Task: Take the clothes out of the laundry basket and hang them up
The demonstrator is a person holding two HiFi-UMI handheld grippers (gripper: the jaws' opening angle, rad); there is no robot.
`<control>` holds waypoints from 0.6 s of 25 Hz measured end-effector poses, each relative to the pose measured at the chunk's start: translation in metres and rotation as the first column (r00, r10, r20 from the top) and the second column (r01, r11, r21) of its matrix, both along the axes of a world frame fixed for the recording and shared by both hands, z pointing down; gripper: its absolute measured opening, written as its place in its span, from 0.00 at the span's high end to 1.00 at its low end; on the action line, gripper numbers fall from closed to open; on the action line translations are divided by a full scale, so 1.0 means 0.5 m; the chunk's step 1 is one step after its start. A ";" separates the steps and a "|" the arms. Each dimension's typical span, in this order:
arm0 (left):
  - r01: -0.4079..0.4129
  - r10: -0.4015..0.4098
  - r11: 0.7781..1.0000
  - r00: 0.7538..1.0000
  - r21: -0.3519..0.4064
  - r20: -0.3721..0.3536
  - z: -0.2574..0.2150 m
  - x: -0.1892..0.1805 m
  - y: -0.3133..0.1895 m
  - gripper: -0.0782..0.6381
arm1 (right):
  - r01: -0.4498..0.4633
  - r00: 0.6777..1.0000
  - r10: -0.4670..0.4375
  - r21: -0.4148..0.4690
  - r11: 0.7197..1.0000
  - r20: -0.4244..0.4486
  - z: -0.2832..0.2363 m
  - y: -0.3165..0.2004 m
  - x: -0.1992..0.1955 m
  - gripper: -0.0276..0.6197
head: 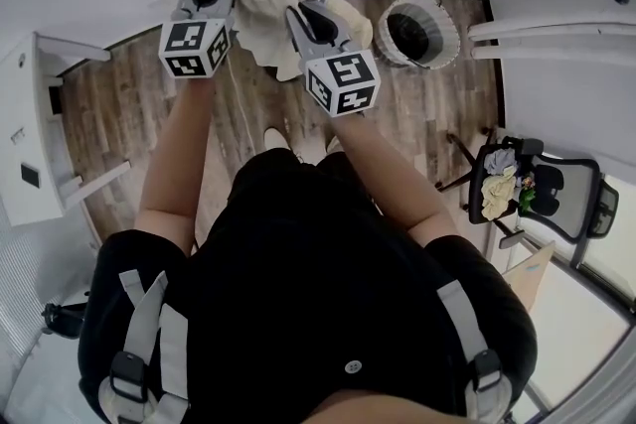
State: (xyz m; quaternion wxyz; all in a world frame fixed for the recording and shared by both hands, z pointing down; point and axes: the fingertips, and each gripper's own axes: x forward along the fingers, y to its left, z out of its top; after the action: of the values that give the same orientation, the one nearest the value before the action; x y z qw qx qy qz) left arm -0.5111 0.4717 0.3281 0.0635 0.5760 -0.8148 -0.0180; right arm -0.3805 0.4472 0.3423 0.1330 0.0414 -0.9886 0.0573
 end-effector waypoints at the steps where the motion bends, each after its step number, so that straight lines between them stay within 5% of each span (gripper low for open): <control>1: -0.005 0.005 1.000 1.000 -0.013 -0.005 0.014 0.003 -0.003 0.88 | -0.006 1.000 0.006 -0.005 1.000 -0.010 0.013 -0.002 -0.002 0.88; 15: -0.017 0.005 0.992 0.995 -0.121 -0.095 0.137 0.014 -0.002 0.87 | -0.026 0.994 0.018 -0.077 0.997 -0.104 0.124 0.006 -0.006 0.84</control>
State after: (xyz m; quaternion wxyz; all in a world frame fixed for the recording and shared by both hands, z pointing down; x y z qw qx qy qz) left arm -0.5043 0.4706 0.3965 0.1370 0.5741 -0.8072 0.0050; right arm -0.3835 0.4501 0.4042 0.1850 0.0500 -0.9768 0.0951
